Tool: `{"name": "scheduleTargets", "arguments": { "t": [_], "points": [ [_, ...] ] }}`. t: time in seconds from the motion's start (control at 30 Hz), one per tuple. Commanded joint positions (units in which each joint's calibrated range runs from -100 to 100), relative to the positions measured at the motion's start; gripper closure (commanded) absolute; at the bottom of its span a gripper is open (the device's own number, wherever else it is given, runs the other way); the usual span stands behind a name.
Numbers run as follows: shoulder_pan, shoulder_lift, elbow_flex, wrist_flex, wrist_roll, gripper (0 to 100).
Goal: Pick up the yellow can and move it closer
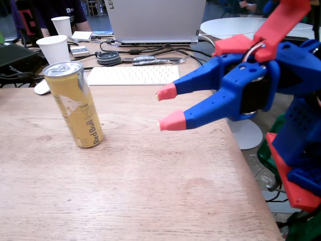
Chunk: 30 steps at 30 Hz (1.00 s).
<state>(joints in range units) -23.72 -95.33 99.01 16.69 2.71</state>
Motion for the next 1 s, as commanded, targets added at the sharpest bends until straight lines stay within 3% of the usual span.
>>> {"name": "scheduleTargets", "arguments": {
  "t": [0.0,0.97],
  "points": [
    [-0.48,-1.75,0.43,-0.02,0.2,74],
    [1.39,0.73,0.14,-1.25,-0.15,74]
  ]
}}
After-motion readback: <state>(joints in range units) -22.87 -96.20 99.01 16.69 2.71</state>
